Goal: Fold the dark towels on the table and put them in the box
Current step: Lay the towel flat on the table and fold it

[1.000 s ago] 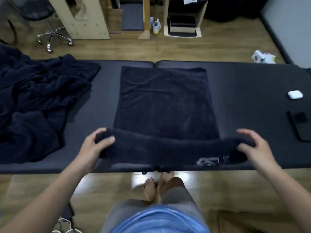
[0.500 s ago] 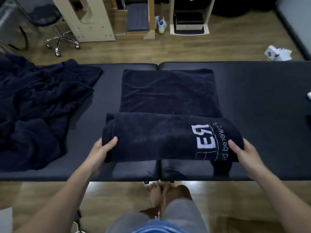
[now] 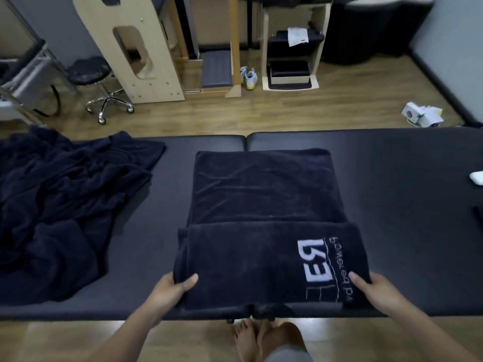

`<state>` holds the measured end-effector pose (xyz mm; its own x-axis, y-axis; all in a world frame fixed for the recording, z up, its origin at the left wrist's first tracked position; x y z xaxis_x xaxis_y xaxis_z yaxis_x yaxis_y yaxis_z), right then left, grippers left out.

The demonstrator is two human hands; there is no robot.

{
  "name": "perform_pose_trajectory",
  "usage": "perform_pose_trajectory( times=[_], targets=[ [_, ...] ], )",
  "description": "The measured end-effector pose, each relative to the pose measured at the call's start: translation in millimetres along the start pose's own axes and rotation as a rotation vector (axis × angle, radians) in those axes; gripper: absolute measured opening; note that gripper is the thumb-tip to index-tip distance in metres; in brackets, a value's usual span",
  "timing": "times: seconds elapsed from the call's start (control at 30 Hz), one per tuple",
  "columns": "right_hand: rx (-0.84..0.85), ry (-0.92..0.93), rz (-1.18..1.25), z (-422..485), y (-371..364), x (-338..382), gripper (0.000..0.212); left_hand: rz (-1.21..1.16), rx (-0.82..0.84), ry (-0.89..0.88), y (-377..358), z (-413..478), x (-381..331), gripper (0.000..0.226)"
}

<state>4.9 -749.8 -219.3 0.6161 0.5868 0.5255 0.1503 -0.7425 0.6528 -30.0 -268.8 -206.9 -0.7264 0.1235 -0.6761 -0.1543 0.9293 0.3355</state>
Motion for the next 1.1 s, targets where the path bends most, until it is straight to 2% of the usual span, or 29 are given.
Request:
perform_pose_trajectory(
  times=[0.07, 0.17, 0.3, 0.4, 0.5, 0.6, 0.63, 0.67, 0.73, 0.77, 0.83, 0.9, 0.93, 0.97, 1.0, 1.07, 1.1],
  targets=[
    [-0.006, -0.037, 0.000, -0.2, -5.1, -9.3, 0.027, 0.036, -0.046, 0.038, -0.4, -1.2, 8.4, 0.027],
    [-0.018, -0.100, 0.038, -1.3, -0.3, -14.1, 0.017, 0.036, -0.058, -0.034, 3.3, -2.6, -3.6, 0.018],
    [-0.048, -0.157, 0.046, -6.6, 5.3, -11.3, 0.012, 0.038, 0.118, -0.028, 1.4, -8.6, -5.2, 0.053],
    [-0.051, -0.118, 0.069, -7.6, 10.3, 5.9, 0.019, 0.037, 0.147, 0.002, 1.4, -0.1, -2.3, 0.059],
    [-0.048, -0.116, 0.094, -8.3, 8.3, 3.0, 0.019, 0.045, 0.042, -0.047, 2.4, 2.5, 0.3, 0.062],
    [-0.108, -0.122, 0.102, -11.4, 0.6, -11.8, 0.023, 0.221, -0.185, -0.140, 7.2, -1.3, 14.4, 0.060],
    [-0.137, -0.118, 0.113, -12.3, -0.9, -15.6, 0.023, 0.294, -0.272, -0.186, 11.3, -6.9, 18.4, 0.061],
    [-0.166, -0.120, 0.119, -13.1, -2.4, -19.3, 0.025, 0.395, -0.368, -0.309, 16.1, -14.4, 18.2, 0.060],
    [-0.222, -0.143, 0.110, -18.1, -1.7, -23.8, 0.035, 0.681, -0.516, -0.710, 15.4, -35.2, 12.1, 0.056],
    [-0.257, -0.149, 0.095, -21.6, -0.1, -22.6, 0.041, 0.797, -0.520, -0.911, 5.9, -48.7, 9.2, 0.058],
    [-0.400, -0.037, -0.026, -27.5, 5.6, -13.6, 0.048, 1.012, -0.353, -1.172, -26.7, -64.8, 14.1, 0.070],
    [-0.582, 0.309, -0.216, -38.4, 2.8, 11.8, 0.045, 1.186, -0.156, -1.144, -56.1, -60.2, 24.5, 0.093],
    [-0.593, 0.517, -0.298, -47.8, -8.6, 25.5, 0.044, 1.246, -0.112, -1.083, -65.8, -53.1, 27.8, 0.102],
    [-0.529, 0.681, -0.392, -55.9, -24.9, 33.5, 0.051, 1.288, -0.101, -1.031, -72.0, -46.5, 28.1, 0.107],
    [-0.398, 0.772, -0.510, -59.3, -44.8, 33.2, 0.066, 1.309, -0.100, -0.997, -75.8, -40.6, 26.2, 0.110],
    [-0.183, 0.776, -0.745, -59.6, -70.1, 23.5, 0.098, 1.333, -0.085, -0.978, -79.8, -34.6, 17.1, 0.112],
    [-0.137, 0.739, -0.803, -56.1, -72.0, 20.3, 0.105, 1.350, -0.072, -0.979, -80.2, -33.8, 10.5, 0.113]
  ],
)
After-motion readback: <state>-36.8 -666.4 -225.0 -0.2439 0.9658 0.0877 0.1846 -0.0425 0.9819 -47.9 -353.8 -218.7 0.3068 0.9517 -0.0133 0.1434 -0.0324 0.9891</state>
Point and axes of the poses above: each hand's wrist, its own z-axis towards the middle knuckle, its own y-axis out of the back of the hand, x = y × z, the point moved 6 cm from there along z, towards the middle knuckle, and after that the axes turned 10 degrees about -x, right-handed, at the moved point
